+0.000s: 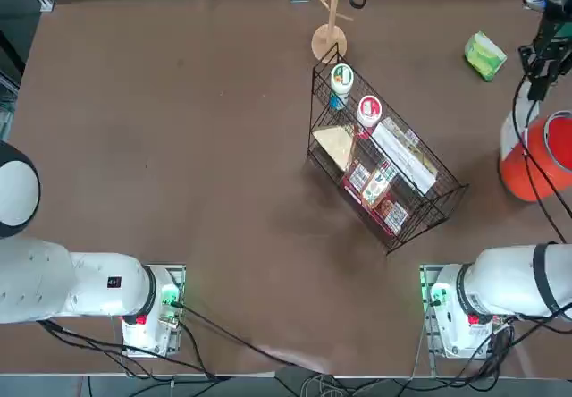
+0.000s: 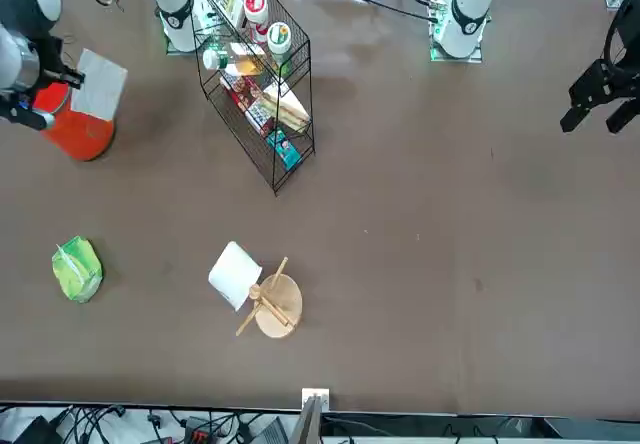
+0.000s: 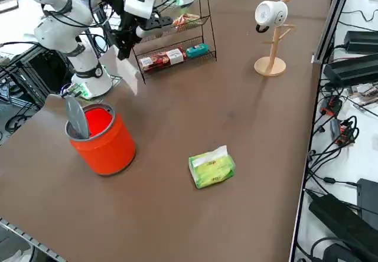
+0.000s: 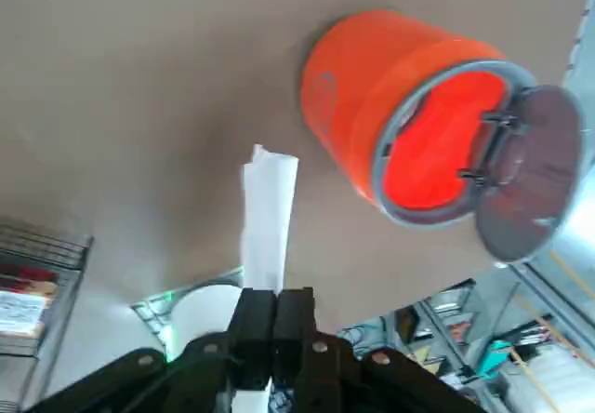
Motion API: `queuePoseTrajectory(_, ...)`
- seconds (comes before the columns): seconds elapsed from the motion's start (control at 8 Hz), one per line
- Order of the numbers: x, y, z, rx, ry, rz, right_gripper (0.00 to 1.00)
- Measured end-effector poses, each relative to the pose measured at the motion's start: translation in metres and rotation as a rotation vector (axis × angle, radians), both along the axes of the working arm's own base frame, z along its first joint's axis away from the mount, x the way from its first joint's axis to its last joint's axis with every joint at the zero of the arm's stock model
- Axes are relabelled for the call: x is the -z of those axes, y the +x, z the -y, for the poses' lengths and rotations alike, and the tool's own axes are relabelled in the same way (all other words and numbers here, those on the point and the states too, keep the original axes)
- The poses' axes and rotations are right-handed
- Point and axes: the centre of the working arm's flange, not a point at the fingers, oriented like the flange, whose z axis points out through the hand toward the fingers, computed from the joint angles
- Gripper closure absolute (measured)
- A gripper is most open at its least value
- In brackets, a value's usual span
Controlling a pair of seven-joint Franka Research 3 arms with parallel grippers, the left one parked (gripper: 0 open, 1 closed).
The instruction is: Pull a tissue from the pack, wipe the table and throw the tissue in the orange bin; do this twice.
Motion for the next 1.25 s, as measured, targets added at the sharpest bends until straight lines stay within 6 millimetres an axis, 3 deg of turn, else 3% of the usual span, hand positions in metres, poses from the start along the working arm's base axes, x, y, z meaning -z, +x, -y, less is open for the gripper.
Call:
queuePoseTrajectory(0.5,-0.014,-0.014,0.067,-0.113,-0.075,-0.077,0.99)
queuePoseTrajectory(0.88,-0.02,-0.017,0.085,-0.145,-0.113,-0.104,0.99)
queuePoseTrajectory(1.25,0.002,-0.01,0.104,-0.148,-0.113,-0.127,0.99)
